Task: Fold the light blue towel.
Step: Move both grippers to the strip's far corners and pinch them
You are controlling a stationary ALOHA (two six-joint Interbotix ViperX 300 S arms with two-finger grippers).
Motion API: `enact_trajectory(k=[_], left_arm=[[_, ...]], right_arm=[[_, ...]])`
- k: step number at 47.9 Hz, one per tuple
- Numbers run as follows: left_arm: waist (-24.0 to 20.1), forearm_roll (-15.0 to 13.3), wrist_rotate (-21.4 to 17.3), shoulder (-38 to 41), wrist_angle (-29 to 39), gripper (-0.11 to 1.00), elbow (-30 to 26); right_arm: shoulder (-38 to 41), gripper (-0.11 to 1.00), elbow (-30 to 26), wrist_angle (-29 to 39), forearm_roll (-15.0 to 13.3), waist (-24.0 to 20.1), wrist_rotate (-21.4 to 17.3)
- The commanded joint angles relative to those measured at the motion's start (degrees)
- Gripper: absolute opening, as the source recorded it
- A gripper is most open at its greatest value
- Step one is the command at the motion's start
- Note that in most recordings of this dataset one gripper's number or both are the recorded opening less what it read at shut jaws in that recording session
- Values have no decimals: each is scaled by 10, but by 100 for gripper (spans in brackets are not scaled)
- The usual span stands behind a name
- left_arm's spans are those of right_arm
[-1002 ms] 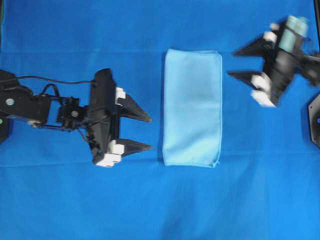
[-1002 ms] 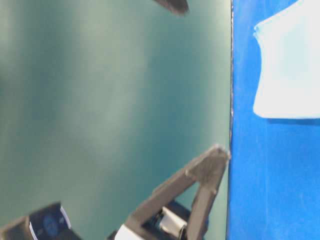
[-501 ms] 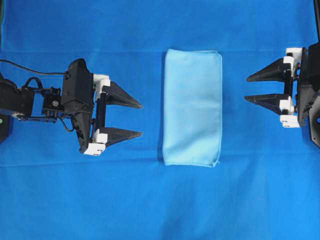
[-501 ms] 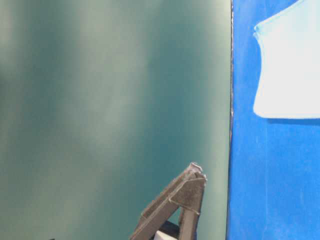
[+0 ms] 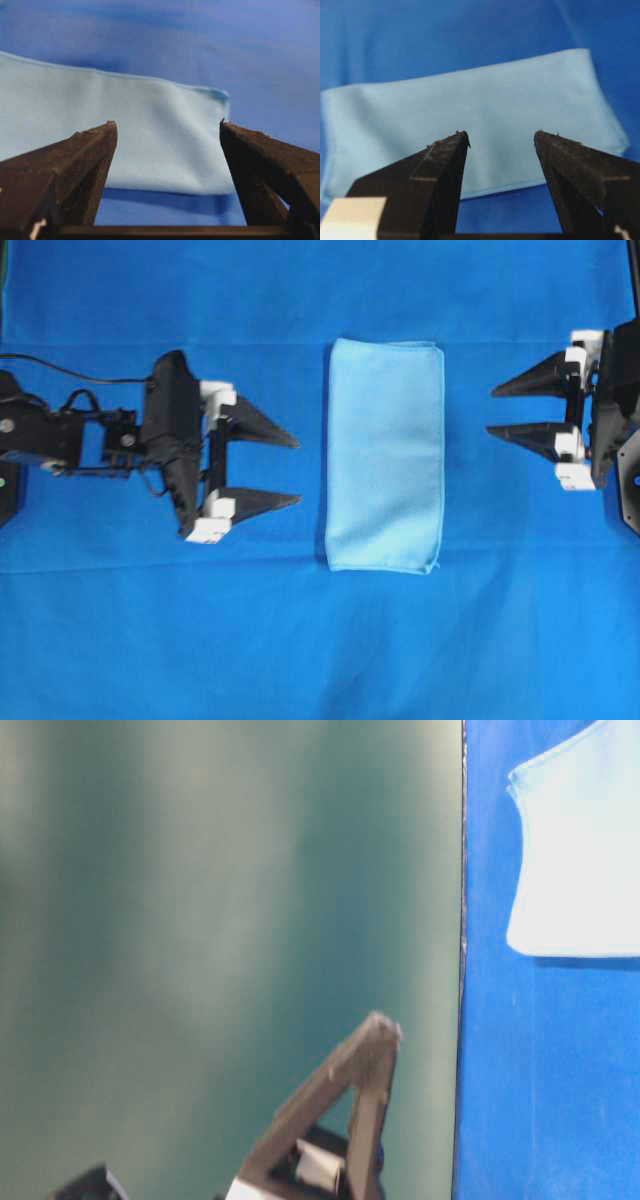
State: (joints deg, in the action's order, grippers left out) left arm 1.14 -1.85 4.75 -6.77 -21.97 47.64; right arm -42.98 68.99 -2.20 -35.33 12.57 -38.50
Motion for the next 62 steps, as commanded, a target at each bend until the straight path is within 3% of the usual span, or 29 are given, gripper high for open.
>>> enact_trajectory(k=[1, 10, 21, 32, 50, 57, 62], left_arm=[[-24, 2, -14, 7, 14, 77, -33], [-83, 2, -44, 51, 24, 77, -79], [-144, 2, -44, 126, 25, 77, -117], [-184, 2, -44, 214, 24, 77, -162], [-218, 2, -44, 317, 26, 73, -214], [-221, 2, -44, 321, 33, 58, -206], [-221, 2, -45, 321, 40, 36, -205]], right_arm=[[17, 60, -22, -2, -4, 19, 2], [88, 60, -44, -3, -24, 89, 3], [221, 60, -91, -4, -58, 154, 4], [352, 60, -145, -40, -82, 189, 4], [475, 60, -195, -65, -85, 208, 4], [478, 56, -199, -63, -85, 209, 4], [477, 33, -193, -63, -85, 207, 4]])
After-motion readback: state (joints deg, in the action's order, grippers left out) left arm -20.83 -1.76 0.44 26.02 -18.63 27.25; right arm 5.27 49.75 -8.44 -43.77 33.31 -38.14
